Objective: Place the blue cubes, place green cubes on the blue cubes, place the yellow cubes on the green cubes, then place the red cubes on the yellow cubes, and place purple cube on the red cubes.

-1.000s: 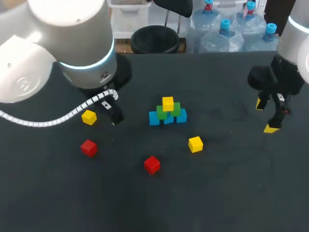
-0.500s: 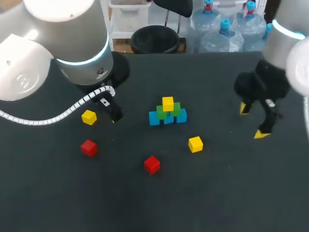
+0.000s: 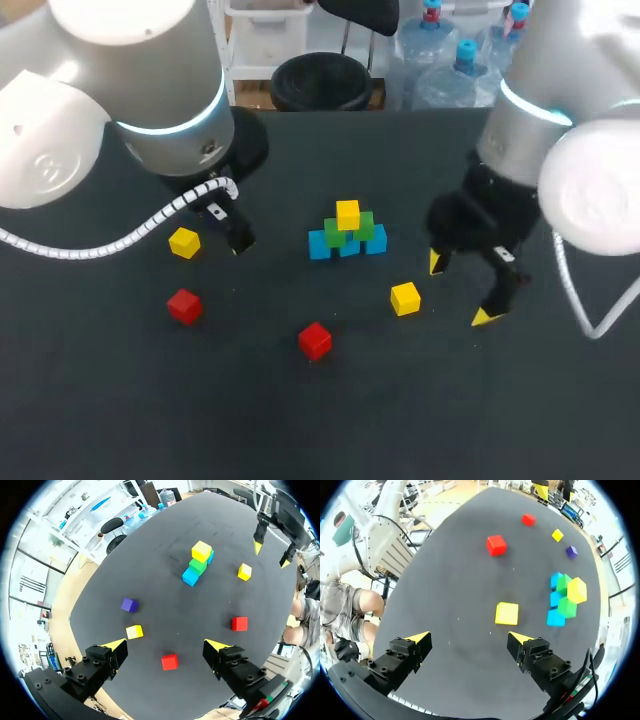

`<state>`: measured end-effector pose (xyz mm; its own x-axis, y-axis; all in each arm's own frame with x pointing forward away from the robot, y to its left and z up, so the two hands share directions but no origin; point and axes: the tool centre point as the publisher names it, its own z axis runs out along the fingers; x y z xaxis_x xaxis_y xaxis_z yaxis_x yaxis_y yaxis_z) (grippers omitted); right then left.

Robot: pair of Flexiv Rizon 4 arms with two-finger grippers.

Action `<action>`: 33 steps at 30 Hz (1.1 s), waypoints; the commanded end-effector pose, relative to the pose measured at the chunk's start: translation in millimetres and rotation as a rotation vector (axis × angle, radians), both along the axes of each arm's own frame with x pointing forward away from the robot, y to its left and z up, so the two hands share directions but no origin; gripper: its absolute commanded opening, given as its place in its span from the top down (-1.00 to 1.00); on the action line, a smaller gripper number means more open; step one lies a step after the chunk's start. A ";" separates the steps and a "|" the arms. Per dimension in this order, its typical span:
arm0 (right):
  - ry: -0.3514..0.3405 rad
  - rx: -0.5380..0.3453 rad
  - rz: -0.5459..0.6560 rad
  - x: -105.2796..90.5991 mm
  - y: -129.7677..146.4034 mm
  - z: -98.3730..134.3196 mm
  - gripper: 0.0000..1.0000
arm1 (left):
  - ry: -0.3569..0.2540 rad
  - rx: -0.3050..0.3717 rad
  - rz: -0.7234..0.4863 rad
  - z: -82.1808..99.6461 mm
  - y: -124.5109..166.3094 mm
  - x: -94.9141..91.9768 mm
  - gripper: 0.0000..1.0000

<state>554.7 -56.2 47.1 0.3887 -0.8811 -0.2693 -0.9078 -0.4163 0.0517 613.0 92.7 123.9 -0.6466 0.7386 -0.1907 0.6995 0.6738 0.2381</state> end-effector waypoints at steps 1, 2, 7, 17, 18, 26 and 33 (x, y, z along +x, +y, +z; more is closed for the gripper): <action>0.046 0.012 0.016 14.2 3.6 -4.3 -1.00 | 0.003 0.001 -0.002 -0.2 -0.2 1.4 -1.00; 0.046 0.012 0.016 14.2 3.6 -4.3 -1.00 | 0.003 0.001 -0.002 -0.2 -0.2 1.4 -1.00; 0.046 0.012 0.016 14.2 3.6 -4.3 -1.00 | 0.003 0.001 -0.002 -0.2 -0.2 1.4 -1.00; -0.001 -0.104 0.037 21.1 24.3 -3.4 -1.00 | 0.003 0.001 -0.002 -0.2 -0.2 1.4 -1.00; -0.010 -0.107 0.049 22.6 28.2 -4.5 -1.00 | 0.003 0.001 -0.002 -0.2 -0.2 1.4 -1.00; -0.007 -0.107 0.065 31.5 39.1 -20.6 -1.00 | 0.003 0.001 -0.002 -0.2 -0.2 1.4 -1.00; 0.000 -0.117 0.050 41.1 42.8 -29.0 -1.00 | 0.003 0.001 -0.002 -0.2 -0.2 1.4 -1.00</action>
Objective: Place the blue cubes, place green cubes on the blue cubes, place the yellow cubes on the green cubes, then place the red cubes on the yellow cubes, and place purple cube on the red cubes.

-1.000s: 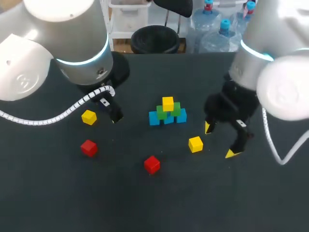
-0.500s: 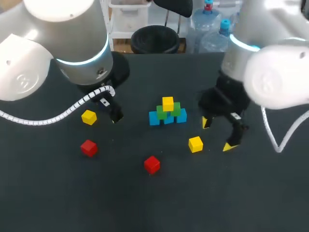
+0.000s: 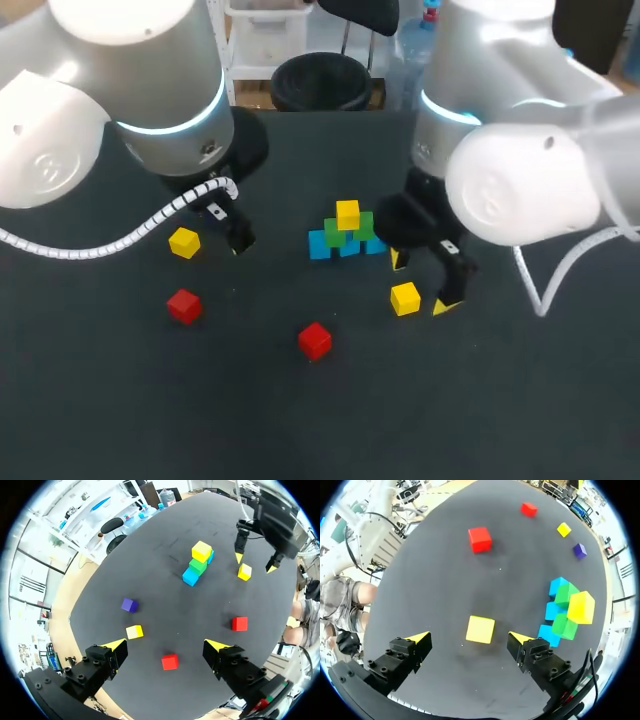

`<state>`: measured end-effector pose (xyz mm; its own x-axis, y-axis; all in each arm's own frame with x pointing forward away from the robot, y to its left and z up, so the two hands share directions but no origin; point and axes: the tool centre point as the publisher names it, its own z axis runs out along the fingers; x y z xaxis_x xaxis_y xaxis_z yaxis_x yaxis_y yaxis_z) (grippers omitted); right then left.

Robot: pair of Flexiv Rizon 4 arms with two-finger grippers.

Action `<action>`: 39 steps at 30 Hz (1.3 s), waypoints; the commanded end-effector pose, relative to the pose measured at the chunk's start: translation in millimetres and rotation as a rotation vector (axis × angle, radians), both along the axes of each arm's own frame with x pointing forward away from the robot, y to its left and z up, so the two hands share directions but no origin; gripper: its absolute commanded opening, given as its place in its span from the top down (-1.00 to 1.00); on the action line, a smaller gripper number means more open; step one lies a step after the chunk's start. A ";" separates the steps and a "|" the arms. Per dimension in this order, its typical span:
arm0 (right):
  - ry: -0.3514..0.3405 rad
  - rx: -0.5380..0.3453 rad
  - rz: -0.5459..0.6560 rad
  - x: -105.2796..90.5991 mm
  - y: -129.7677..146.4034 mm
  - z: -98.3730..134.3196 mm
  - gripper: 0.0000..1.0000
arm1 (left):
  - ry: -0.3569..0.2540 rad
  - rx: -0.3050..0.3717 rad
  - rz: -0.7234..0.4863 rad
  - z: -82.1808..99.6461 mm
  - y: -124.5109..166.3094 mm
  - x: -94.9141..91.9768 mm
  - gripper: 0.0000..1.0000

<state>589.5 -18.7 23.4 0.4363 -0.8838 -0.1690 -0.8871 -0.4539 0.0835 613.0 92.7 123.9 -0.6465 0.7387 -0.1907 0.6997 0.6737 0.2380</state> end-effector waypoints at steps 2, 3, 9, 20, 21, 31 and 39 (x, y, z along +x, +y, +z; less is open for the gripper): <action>0.018 -0.023 -0.011 6.1 7.8 -8.6 -1.00 | 0.003 0.001 -0.002 -0.3 -0.3 1.4 -1.00; 0.016 -0.026 -0.025 6.4 9.1 -10.6 -1.00 | 0.003 0.001 -0.002 -0.3 -0.3 1.4 -1.00; 0.031 -0.024 -0.086 12.2 14.1 -29.2 -1.00 | 0.003 0.001 -0.002 -0.3 -0.3 1.4 -1.00; 0.010 -0.042 -0.107 20.5 10.9 -30.8 -1.00 | 0.003 0.001 -0.002 -0.3 -0.3 1.4 -1.00; 0.006 -0.046 -0.105 20.9 11.2 -30.3 -1.00 | 0.003 0.001 -0.002 -0.3 -0.3 1.4 -1.00; 0.007 -0.068 -0.126 14.8 14.4 -36.1 -1.00 | 0.003 0.001 -0.002 -0.3 -0.3 1.4 -1.00; 0.011 -0.078 -0.136 15.4 17.7 -42.4 -0.22 | 0.003 0.001 -0.002 -0.3 -0.3 1.4 -1.00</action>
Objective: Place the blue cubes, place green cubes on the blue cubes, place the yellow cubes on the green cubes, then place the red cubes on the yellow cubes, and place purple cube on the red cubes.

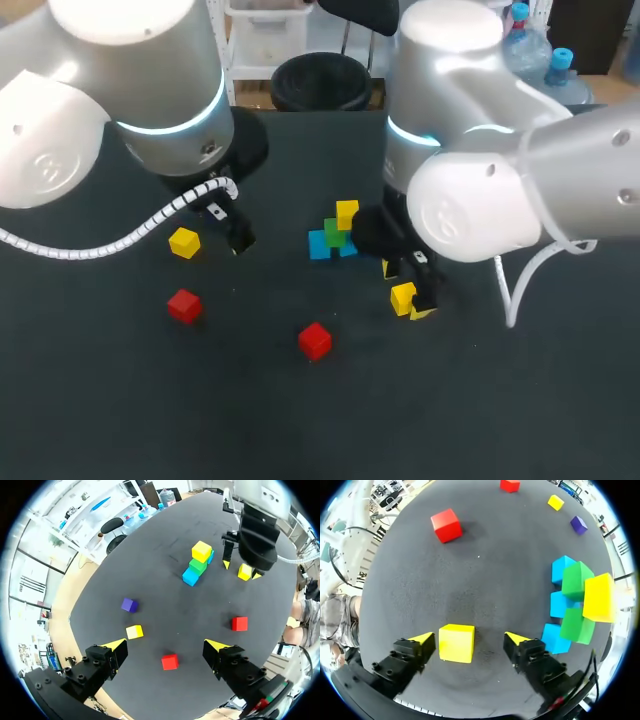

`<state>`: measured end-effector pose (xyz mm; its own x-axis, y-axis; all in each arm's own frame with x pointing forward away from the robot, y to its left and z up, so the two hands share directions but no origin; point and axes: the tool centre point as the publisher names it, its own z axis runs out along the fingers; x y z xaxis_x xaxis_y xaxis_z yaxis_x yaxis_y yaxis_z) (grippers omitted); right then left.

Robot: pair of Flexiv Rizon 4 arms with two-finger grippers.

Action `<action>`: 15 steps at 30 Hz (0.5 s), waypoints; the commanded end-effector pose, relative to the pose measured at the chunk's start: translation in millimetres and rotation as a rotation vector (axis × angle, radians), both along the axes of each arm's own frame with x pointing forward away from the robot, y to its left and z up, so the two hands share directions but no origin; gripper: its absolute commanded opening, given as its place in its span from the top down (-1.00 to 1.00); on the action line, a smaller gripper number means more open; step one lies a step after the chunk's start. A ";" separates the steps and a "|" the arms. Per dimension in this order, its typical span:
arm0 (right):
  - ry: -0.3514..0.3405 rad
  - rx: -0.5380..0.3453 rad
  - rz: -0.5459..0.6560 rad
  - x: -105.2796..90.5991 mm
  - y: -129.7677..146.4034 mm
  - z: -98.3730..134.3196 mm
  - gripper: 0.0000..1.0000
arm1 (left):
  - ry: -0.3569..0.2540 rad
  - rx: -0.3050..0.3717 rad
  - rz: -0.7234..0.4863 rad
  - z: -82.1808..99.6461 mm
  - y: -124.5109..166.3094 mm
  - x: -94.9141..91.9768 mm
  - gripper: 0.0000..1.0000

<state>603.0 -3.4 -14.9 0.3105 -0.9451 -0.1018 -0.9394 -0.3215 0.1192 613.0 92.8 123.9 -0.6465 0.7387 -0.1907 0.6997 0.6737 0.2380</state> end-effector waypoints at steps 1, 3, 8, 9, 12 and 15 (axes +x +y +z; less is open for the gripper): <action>0.005 -0.002 0.001 2.0 3.4 -4.5 -0.33 | 0.003 0.001 -0.002 -0.2 -0.3 1.4 -1.00; 0.005 -0.007 0.003 2.2 5.0 -4.8 -0.38 | 0.003 0.001 -0.002 -0.2 -0.3 1.4 -1.00; -0.002 -0.019 0.004 2.9 6.4 -5.6 0.47 | 0.003 0.001 -0.002 -0.2 -0.3 1.4 -1.00; -0.002 -0.019 0.003 3.0 6.5 -5.9 0.70 | 0.003 0.001 -0.002 -0.2 -0.3 1.4 -1.00; -0.005 -0.027 0.004 3.0 6.5 -6.6 1.00 | 0.003 0.001 -0.002 -0.2 -0.3 1.4 -1.00; -0.009 -0.035 0.007 2.1 5.4 -7.2 1.00 | 0.003 0.001 -0.002 -0.2 -0.3 1.4 -1.00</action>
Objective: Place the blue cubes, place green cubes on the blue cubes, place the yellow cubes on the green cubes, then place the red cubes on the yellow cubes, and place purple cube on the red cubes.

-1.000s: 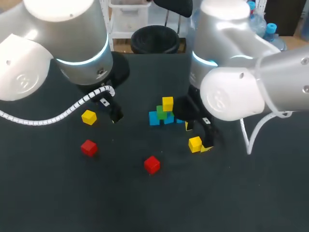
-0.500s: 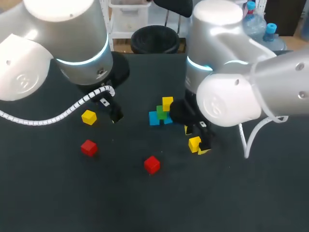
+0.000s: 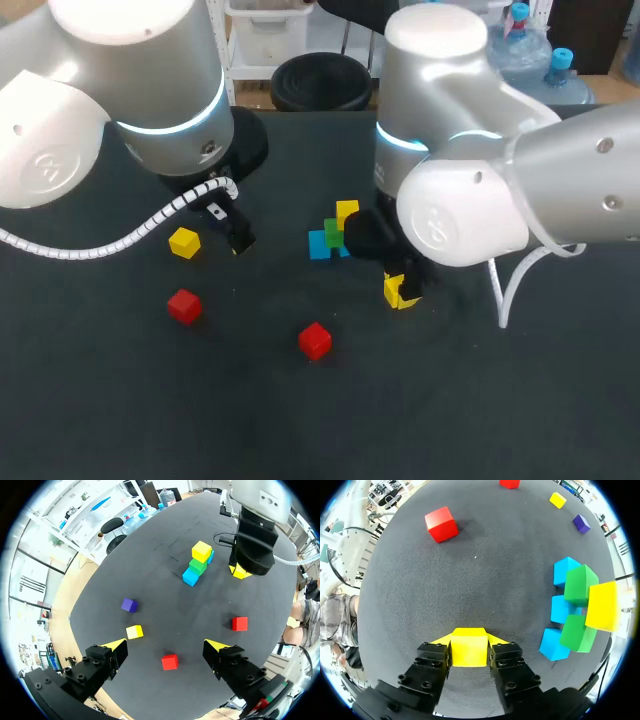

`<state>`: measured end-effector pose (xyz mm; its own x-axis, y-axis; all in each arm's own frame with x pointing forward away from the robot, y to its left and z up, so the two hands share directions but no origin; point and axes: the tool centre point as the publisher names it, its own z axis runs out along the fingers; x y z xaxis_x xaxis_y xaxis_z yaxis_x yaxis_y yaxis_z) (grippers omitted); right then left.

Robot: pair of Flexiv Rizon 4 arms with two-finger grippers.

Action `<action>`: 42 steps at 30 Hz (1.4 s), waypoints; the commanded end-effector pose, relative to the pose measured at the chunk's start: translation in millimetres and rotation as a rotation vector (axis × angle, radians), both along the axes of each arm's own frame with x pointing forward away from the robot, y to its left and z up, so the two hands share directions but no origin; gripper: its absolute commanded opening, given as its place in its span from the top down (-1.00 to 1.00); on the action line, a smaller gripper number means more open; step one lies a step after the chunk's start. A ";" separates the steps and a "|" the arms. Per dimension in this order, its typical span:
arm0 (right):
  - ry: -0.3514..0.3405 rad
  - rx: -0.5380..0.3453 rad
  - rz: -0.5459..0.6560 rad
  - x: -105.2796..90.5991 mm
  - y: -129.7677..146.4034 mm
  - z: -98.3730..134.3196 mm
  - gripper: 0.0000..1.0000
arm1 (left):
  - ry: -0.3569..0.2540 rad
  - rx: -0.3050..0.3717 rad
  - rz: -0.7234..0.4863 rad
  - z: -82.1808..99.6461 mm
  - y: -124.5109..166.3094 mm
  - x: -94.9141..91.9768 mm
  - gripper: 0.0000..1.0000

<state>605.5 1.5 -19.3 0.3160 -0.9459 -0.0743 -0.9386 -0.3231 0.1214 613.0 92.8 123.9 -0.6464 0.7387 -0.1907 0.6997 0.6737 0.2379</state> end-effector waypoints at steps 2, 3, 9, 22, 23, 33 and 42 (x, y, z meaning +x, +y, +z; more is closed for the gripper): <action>-0.005 -0.008 0.002 -2.9 -0.6 -0.7 1.00 | 0.003 0.001 -0.002 -0.2 -0.3 1.4 -1.00; -0.014 -0.011 0.001 -4.4 -1.5 2.0 1.00 | 0.003 0.001 -0.002 -0.2 -0.3 1.4 -1.00; -0.088 0.017 -0.020 -3.9 -13.6 32.6 1.00 | 0.003 0.001 -0.002 -0.2 -0.3 1.4 -1.00; -0.142 0.038 0.000 35.7 -6.6 71.7 1.00 | 0.003 0.001 -0.002 -0.2 -0.3 1.4 -1.00; -0.120 0.030 0.014 37.5 -4.2 71.9 1.00 | 0.003 0.001 -0.002 -0.2 -0.3 1.4 -1.00; -0.093 0.030 0.040 37.5 -0.7 73.8 1.00 | 0.003 0.001 -0.002 -0.2 -0.3 1.4 -1.00; -0.110 0.018 0.022 46.8 -2.0 79.5 1.00 | 0.003 0.001 -0.002 -0.2 -0.3 1.4 -1.00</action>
